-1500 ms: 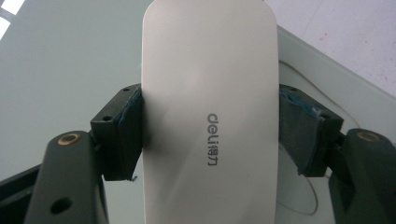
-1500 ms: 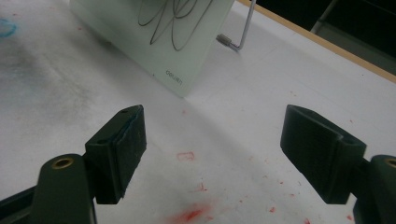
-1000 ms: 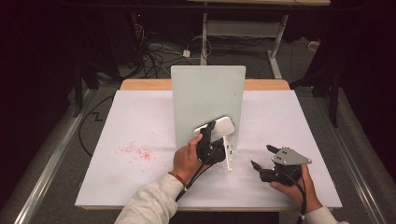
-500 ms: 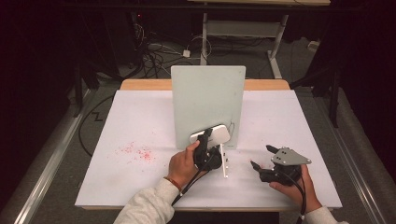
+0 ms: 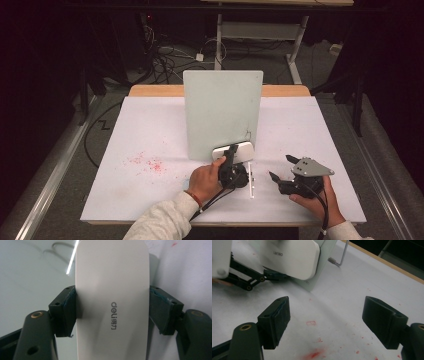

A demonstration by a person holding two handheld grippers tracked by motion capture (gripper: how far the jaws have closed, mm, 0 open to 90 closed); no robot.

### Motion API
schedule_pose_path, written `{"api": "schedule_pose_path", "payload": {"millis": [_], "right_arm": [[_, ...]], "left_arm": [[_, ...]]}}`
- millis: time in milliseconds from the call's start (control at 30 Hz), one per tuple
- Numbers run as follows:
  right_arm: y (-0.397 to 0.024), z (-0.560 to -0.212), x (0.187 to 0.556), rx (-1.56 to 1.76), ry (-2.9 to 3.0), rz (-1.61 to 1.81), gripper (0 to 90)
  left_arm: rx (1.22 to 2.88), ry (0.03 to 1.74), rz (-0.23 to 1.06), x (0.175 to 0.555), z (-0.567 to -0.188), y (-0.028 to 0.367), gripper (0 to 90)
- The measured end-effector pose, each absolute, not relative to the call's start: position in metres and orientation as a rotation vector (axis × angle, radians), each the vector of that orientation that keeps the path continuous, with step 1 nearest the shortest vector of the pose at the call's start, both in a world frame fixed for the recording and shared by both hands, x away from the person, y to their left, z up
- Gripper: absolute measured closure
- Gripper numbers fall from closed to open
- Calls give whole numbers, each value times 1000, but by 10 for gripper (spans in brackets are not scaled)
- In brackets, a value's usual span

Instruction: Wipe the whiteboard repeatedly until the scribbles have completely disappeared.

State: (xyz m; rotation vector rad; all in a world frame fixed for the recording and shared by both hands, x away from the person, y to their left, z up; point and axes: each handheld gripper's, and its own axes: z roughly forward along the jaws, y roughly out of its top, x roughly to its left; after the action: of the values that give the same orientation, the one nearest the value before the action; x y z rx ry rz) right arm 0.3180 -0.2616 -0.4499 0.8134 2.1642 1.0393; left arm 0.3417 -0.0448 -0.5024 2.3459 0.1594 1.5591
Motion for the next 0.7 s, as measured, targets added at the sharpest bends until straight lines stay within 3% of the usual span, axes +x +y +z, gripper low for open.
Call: {"api": "schedule_pose_path", "payload": {"millis": [133, 400, 700], "right_arm": [[-262, -450, 318, 811, 2165, 1035, 231], [-265, -448, 317, 831, 2140, 1035, 226], [-267, -445, 317, 847, 2112, 1049, 226]], "left_arm": [[2372, 84, 1577, 341, -504, -49, 290], [2505, -47, 1478, 345, -494, -23, 291], [2546, -92, 1571, 343, -497, 13, 291]]}}
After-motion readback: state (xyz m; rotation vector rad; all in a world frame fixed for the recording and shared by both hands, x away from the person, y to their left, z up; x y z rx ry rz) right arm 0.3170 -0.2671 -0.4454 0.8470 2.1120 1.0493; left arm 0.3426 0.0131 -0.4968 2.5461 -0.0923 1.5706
